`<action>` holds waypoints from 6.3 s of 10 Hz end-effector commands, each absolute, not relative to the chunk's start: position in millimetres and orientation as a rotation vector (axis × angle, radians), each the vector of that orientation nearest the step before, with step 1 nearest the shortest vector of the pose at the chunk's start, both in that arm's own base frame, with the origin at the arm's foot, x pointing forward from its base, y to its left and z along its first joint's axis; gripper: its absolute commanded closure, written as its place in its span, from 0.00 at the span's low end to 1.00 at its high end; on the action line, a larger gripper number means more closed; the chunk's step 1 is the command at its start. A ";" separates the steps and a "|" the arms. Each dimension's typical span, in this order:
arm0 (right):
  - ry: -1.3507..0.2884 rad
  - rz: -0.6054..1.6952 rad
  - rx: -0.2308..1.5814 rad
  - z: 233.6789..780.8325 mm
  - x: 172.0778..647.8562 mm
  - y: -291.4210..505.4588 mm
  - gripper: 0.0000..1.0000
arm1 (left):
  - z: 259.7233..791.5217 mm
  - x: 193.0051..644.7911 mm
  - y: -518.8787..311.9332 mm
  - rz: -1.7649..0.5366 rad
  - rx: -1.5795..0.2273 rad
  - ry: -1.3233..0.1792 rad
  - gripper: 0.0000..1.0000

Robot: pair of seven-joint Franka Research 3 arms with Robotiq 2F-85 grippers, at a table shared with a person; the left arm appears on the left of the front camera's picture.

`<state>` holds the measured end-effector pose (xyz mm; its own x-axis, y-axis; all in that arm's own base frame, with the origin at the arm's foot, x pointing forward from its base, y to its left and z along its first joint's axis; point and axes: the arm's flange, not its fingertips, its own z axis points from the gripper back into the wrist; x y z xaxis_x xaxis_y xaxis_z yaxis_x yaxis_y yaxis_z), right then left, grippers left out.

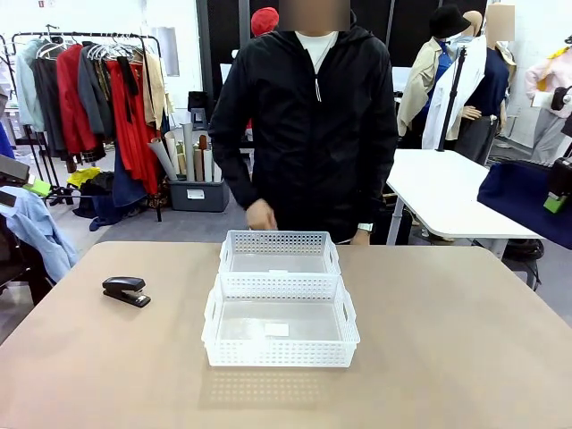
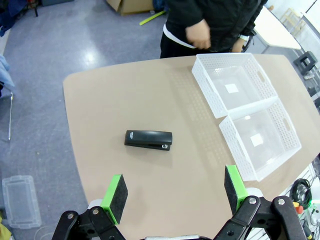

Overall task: Distribute items into two baskets.
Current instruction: Move the picked Pencil pouch towards the Organizing basket indicated by the person, stopping as directed.

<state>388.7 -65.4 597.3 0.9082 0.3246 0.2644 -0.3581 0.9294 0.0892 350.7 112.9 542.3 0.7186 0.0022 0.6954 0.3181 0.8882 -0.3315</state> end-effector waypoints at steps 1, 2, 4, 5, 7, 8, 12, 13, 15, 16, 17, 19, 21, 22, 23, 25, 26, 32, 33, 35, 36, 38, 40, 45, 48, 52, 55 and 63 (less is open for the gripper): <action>-0.268 0.335 0.139 600.4 392.1 -64.1 1.00 | 541.7 350.7 113.7 -0.186 -0.462 -0.756 0.00; -0.268 0.335 0.139 600.4 392.1 -64.1 1.00 | 541.7 350.7 113.7 -0.186 -0.462 -0.756 0.00; -0.268 0.335 0.139 600.4 392.1 -64.1 1.00 | 541.7 350.7 113.7 -0.186 -0.462 -0.756 0.00; -0.268 0.335 0.139 600.4 392.1 -64.1 1.00 | 541.7 350.7 113.7 -0.186 -0.462 -0.756 0.00; -0.268 0.335 0.139 600.4 392.1 -64.1 1.00 | 541.7 350.7 113.7 -0.186 -0.462 -0.756 0.00; -0.268 0.335 0.139 600.4 392.1 -64.1 1.00 | 541.7 350.7 113.7 -0.186 -0.462 -0.756 0.00; -0.268 0.335 0.139 600.4 392.1 -64.1 1.00 | 541.7 350.7 113.7 -0.186 -0.462 -0.756 0.00; -0.268 0.335 0.139 600.4 392.1 -64.1 1.00 | 541.7 350.7 113.7 -0.186 -0.462 -0.756 0.00; -0.268 0.335 0.139 600.4 392.1 -64.1 1.00 | 541.7 350.7 113.7 -0.186 -0.462 -0.756 0.00; -0.268 0.335 0.139 600.4 392.1 -64.1 1.00 | 541.7 350.7 113.7 -0.186 -0.462 -0.756 0.00; -0.268 0.335 0.139 600.4 392.1 -64.1 1.00 | 541.7 350.7 113.7 -0.186 -0.462 -0.756 0.00; -0.268 0.335 0.139 600.4 392.1 -64.1 1.00 | 541.7 350.7 113.7 -0.186 -0.462 -0.756 0.00; -0.250 0.396 0.181 595.2 389.0 -62.5 1.00 | 541.7 350.7 113.7 -0.186 -0.462 -0.756 0.00; -0.243 0.401 0.167 593.5 386.3 -57.5 1.00 | 541.7 350.7 113.7 -0.186 -0.462 -0.756 0.00; -0.242 0.417 0.160 591.9 377.7 -49.5 1.00 | 541.7 350.7 113.7 -0.186 -0.462 -0.756 0.00; -0.253 0.478 0.157 588.8 357.3 -25.5 1.00 | 541.7 350.7 113.7 -0.186 -0.462 -0.756 0.00; -0.262 0.523 0.143 586.9 347.2 -8.6 1.00 | 541.7 350.7 113.7 -0.186 -0.462 -0.756 0.00; -0.191 0.893 0.146 563.2 337.9 102.2 1.00 | 541.7 350.7 113.7 -0.186 -0.462 -0.756 0.00; -0.177 0.957 0.150 556.9 344.5 118.5 1.00 | 541.7 350.7 113.7 -0.186 -0.462 -0.756 0.00; -0.167 1.070 0.165 548.3 350.3 147.2 1.00 | 541.7 350.7 113.7 -0.186 -0.462 -0.756 0.00; -0.167 1.123 0.179 544.3 351.5 160.0 1.00 | 541.7 350.7 113.7 -0.186 -0.462 -0.756 0.00; -0.161 1.193 0.181 535.8 355.7 183.1 1.00 | 541.7 350.7 113.7 -0.186 -0.462 -0.756 0.00; -0.149 1.238 0.176 523.9 362.9 210.0 1.00 | 541.7 350.7 113.7 -0.186 -0.462 -0.756 0.00; -0.123 1.323 0.170 494.3 386.7 265.0 1.00 | 541.7 350.7 113.7 -0.186 -0.462 -0.756 0.00; -0.077 1.342 0.163 499.7 370.7 250.0 1.00 | 541.7 350.7 113.7 -0.186 -0.462 -0.756 0.00; -0.024 1.192 0.034 565.7 346.6 90.4 1.00 | 541.7 350.7 113.7 -0.186 -0.462 -0.756 0.00; -0.043 1.175 0.137 552.6 376.2 55.7 1.00 | 541.7 350.7 113.7 -0.186 -0.462 -0.756 0.00; -0.018 1.146 0.095 554.3 356.8 44.2 1.00 | 541.7 350.7 113.7 -0.186 -0.462 -0.756 0.00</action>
<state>359.1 45.8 557.1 0.4077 0.9104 0.0710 -0.9124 0.4031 0.0703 350.5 113.2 542.3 0.7189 0.0025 0.6951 0.3169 0.8889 -0.3309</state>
